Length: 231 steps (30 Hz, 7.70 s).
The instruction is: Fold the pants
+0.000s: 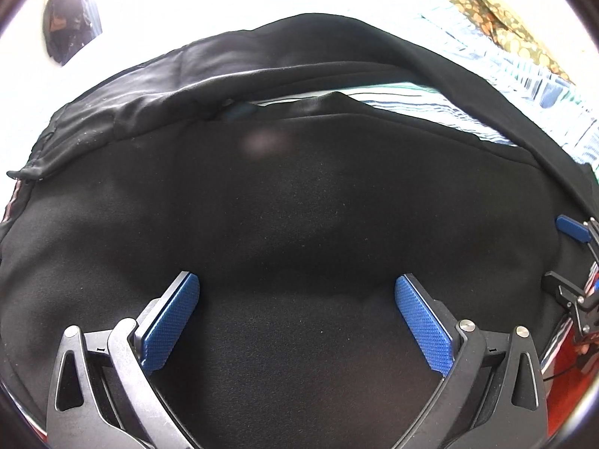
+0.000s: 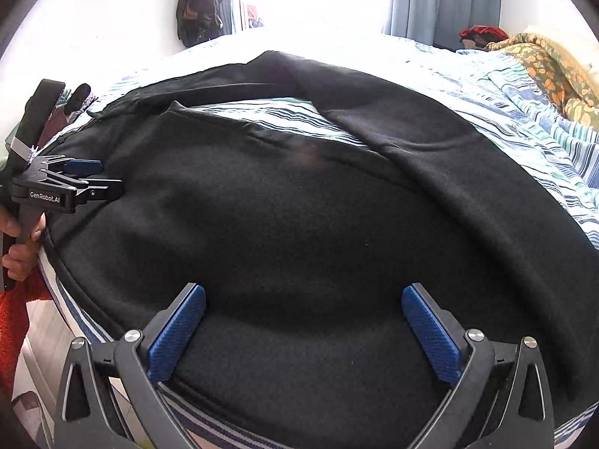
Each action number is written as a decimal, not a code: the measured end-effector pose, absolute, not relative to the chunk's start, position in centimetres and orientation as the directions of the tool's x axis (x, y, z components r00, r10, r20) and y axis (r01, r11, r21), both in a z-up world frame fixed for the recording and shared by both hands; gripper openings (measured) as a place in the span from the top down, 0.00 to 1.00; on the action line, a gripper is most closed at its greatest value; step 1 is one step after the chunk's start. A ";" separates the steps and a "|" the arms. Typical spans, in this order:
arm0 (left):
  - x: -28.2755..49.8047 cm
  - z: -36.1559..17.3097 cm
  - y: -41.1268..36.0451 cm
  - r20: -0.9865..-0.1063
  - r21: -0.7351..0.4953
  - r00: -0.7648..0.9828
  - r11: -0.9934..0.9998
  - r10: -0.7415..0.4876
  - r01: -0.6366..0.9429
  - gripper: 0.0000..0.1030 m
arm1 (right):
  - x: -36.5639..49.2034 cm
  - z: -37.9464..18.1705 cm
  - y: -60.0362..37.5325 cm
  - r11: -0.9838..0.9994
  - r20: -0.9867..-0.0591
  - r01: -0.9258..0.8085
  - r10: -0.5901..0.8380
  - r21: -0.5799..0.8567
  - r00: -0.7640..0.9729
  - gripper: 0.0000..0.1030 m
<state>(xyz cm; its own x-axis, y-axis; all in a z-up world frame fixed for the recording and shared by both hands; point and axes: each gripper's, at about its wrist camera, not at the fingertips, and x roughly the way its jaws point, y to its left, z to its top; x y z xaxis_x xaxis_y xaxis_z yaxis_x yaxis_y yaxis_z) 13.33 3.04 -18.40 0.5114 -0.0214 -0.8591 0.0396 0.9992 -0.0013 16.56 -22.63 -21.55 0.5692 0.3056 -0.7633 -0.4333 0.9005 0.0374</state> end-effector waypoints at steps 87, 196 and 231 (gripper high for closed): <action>22.8 1.1 11.9 -0.558 -0.619 0.755 0.779 -0.344 -0.102 0.94 | 15.7 -1.7 -49.9 0.797 -0.324 -0.274 0.496 0.539 0.806 0.87; 21.1 -8.2 -15.7 -0.853 -0.057 0.485 0.957 -0.195 0.283 0.02 | 7.3 -8.7 -44.0 0.902 -0.485 0.209 -0.385 -0.377 0.785 0.00; 21.8 -12.7 -28.9 -0.906 0.140 0.415 0.865 -0.086 0.483 0.02 | 7.7 -9.1 -45.8 0.918 -0.538 0.226 -0.377 -0.326 0.754 0.00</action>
<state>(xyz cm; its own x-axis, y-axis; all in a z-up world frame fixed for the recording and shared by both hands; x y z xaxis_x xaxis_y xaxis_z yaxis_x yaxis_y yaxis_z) 21.84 -28.87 -12.70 0.4155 -0.0857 -0.9055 0.4827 0.8646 0.1396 7.73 -45.78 -9.15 0.7541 -0.3768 -0.5378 0.2259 0.9179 -0.3264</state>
